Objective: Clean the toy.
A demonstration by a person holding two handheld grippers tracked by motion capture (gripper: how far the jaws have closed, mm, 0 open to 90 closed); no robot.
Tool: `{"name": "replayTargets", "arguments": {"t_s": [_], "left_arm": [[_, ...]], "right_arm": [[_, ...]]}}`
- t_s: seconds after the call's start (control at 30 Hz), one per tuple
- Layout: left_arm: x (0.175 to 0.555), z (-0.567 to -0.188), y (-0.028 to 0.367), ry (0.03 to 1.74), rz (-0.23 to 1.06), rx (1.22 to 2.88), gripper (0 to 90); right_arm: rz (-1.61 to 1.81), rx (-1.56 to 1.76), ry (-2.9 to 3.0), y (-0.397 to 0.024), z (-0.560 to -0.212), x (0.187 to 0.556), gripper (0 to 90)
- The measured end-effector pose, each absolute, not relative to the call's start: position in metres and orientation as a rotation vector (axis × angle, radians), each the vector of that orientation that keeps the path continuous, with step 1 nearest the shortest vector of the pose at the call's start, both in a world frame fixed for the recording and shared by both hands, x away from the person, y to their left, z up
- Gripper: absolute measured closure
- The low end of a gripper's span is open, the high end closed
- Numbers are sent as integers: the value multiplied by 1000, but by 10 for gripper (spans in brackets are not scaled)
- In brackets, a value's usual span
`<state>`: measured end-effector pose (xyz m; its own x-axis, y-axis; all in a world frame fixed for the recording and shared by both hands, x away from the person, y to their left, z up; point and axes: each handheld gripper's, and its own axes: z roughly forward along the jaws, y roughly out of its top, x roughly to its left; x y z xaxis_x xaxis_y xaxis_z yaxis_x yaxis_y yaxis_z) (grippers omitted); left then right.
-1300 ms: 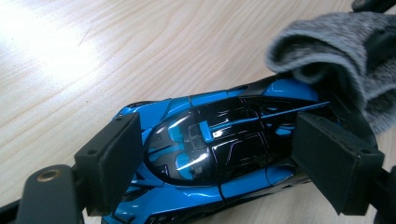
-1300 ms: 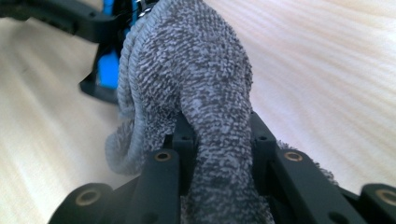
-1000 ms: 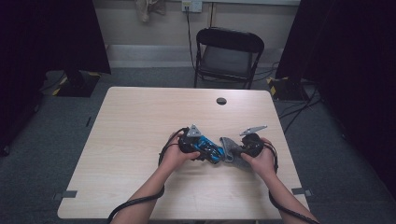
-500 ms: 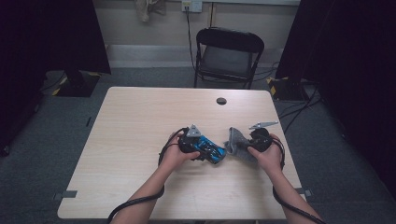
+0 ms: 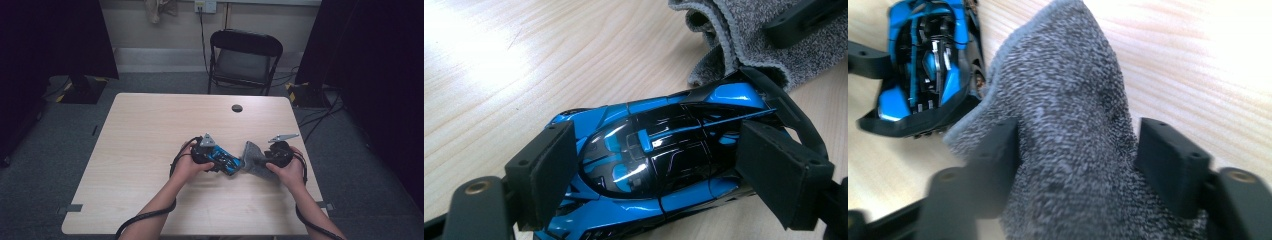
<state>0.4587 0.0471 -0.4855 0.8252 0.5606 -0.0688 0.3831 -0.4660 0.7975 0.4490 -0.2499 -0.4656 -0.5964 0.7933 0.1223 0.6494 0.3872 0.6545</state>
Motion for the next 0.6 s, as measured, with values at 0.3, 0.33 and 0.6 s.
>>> {"name": "replayTargets", "arguments": {"t_s": [0.3, 0.33, 0.6], "left_arm": [[458, -486, 47, 694, 253, 2114, 167], [458, -486, 47, 694, 253, 2114, 167], [457, -486, 46, 691, 257, 2109, 167]], "right_arm": [[993, 1213, 2471, -259, -464, 437, 316], [973, 1210, 2483, -259, -467, 436, 330], [850, 1230, 2436, -254, -476, 432, 666]]}}
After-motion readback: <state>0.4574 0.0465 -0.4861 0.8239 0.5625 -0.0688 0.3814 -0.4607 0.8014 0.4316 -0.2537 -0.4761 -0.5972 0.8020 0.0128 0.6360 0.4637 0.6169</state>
